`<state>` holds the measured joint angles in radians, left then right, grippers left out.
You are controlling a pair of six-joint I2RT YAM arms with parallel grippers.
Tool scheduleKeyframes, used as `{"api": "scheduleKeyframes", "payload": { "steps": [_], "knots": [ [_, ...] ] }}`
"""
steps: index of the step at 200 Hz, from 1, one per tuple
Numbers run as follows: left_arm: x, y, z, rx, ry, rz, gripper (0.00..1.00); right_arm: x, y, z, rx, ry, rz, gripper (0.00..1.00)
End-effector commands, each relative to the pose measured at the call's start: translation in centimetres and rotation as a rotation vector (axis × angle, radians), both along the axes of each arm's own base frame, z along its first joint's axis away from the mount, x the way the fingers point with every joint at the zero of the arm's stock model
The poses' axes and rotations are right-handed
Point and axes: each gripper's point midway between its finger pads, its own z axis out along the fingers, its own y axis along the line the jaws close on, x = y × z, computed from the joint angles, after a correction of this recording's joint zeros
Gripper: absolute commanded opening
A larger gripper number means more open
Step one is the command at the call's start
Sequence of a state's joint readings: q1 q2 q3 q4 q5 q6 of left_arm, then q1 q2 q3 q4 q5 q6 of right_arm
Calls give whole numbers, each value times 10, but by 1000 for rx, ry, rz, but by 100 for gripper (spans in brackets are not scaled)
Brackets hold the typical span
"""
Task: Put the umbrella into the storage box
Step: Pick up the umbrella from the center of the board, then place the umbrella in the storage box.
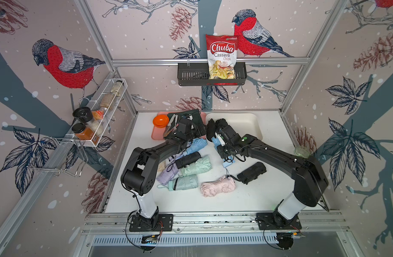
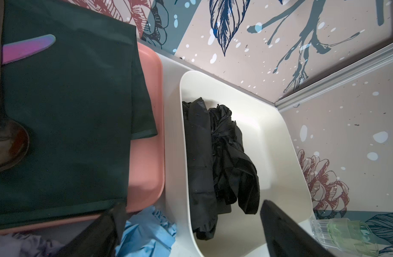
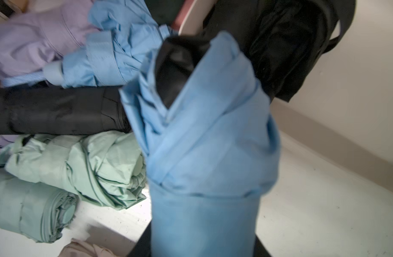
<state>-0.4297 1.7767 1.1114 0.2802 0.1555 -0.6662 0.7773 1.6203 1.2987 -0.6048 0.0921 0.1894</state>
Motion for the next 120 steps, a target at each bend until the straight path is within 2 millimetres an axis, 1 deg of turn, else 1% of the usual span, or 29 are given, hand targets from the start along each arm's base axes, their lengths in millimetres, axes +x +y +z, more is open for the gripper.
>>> {"api": "scheduleKeyframes", "payload": {
  "steps": [1,7,16,26,50,65,84,103,120],
  "knots": [
    [2,1,12,-20,-41,8,98,15,0,34,80,-72,-50,33],
    [2,1,12,-20,-41,8,97,21,-3,44,101,-94,-73,33],
    [1,1,11,-21,-38,8,97,30,-9,53,120,-115,-102,33],
    [1,1,10,-23,-37,6,97,43,-18,63,152,-139,-143,33],
    [0,-2,9,-36,-30,-8,98,75,-40,75,206,-168,-224,33],
    [-2,-5,8,-48,-27,-21,98,95,-53,75,206,-183,-265,33],
    [-3,-10,8,-71,-23,-45,95,118,-63,74,204,-193,-291,32],
    [-4,-15,8,-94,-20,-67,94,141,-72,66,190,-186,-319,32],
    [-5,-17,5,-105,-14,-77,93,160,-81,52,174,-164,-343,32]
  ]
}}
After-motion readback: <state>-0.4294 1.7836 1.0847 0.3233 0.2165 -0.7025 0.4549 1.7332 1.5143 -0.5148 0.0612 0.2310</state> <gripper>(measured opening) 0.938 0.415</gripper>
